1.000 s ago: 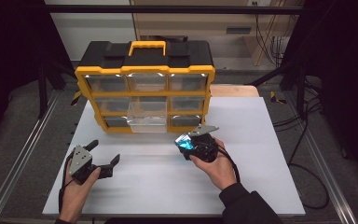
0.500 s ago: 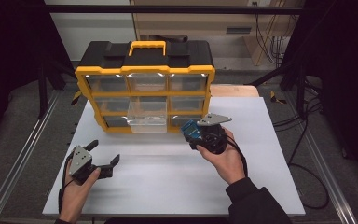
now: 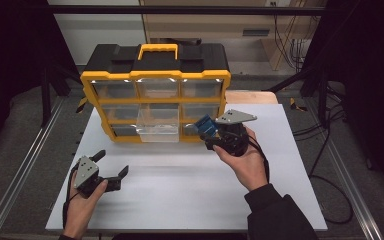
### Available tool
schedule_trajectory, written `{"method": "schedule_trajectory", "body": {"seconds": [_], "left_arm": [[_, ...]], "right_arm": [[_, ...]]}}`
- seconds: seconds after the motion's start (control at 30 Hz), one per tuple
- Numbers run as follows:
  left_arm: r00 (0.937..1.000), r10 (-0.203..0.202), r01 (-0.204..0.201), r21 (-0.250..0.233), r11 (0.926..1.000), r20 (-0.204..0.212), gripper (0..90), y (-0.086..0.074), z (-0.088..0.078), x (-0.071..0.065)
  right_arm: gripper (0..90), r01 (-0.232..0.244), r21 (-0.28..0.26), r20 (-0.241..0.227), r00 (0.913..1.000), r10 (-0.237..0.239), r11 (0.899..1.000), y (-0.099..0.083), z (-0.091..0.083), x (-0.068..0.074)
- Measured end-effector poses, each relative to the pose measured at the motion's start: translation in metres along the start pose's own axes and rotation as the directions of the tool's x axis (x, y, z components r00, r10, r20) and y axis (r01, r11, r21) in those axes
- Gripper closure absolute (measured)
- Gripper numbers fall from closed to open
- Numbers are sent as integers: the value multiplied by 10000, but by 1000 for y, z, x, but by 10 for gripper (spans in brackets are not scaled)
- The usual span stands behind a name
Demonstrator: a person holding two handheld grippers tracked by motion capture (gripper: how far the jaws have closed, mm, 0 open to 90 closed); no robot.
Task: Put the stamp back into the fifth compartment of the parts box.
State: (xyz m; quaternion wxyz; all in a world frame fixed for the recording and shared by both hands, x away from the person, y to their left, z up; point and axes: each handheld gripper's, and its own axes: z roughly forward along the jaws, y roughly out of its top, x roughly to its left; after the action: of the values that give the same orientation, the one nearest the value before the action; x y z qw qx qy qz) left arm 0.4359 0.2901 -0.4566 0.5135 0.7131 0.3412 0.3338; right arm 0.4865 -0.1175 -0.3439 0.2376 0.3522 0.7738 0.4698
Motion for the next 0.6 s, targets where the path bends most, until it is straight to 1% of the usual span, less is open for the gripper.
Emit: {"method": "schedule_trajectory", "body": {"seconds": [0.07, 0.3, 0.4, 0.53, 0.6], "left_arm": [[10000, 5, -5, 6, 10000, 3, 27, 0, 0, 0], [10000, -33, 33, -23, 10000, -3, 27, 0, 0, 1], [10000, -33, 34, -24, 10000, 10, 27, 0, 0, 0], [10000, -35, 35, -40, 10000, 18, 27, 0, -1, 0], [10000, -42, 42, -45, 10000, 15, 27, 0, -1, 0]], "right_arm": [[418, -18, -134, -42, 10000, 17, 9999, 4, -2, 0], [418, -3, -289, -25, 10000, 2, 9996, 9, -2, 1], [418, 0, -399, -109, 9999, -4, 9992, 13, -3, 3], [418, 201, -387, -51, 9998, -203, 9990, 18, -3, 5], [418, 200, -439, -64, 9998, -203, 9988, 21, -4, 6]]}}
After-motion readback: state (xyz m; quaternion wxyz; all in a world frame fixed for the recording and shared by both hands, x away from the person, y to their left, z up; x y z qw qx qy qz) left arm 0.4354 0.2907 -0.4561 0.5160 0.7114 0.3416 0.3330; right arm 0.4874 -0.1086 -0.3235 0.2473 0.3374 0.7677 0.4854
